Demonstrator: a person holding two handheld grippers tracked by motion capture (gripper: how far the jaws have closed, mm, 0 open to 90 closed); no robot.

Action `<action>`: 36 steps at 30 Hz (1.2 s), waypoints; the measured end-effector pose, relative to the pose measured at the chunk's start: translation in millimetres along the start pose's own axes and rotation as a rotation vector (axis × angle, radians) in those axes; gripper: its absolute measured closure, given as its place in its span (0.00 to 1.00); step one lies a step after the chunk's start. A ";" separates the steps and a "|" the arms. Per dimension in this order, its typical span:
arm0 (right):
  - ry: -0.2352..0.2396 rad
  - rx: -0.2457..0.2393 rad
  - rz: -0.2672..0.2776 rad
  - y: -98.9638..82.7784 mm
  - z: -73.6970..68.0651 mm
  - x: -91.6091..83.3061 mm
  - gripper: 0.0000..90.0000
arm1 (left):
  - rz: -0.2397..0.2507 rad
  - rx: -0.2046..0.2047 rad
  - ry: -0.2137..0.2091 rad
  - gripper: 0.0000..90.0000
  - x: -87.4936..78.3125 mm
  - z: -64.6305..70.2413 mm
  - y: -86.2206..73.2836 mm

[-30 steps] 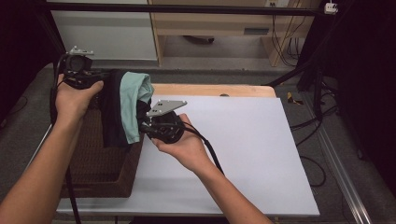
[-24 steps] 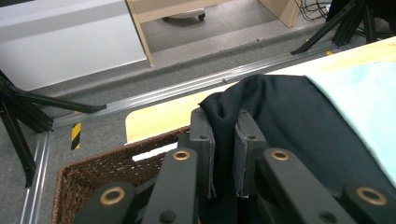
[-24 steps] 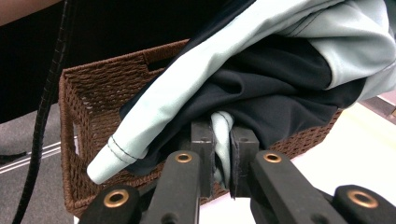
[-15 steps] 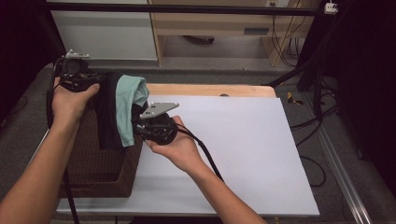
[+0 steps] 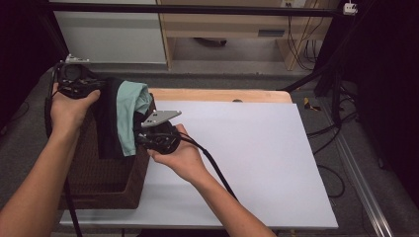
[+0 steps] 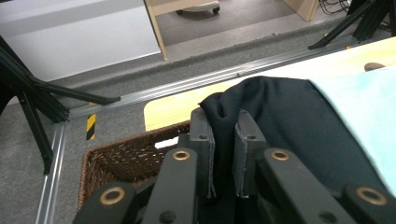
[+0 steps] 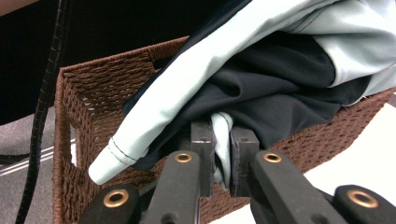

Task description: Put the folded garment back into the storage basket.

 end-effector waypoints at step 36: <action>0.027 -0.040 -0.028 -6.0 -2.4 35.1 0.93 | -0.055 -0.026 0.018 0.89 14.4 -16.0 -23.7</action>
Point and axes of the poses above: each handheld gripper's, and its own axes: x roughly forward along the jaws, y roughly out of its top, z roughly to its right, the point moved 3 cm from there along x, roughly forward along the jaws, and after that the axes turned 9 degrees about -z, right-handed, at the moved point
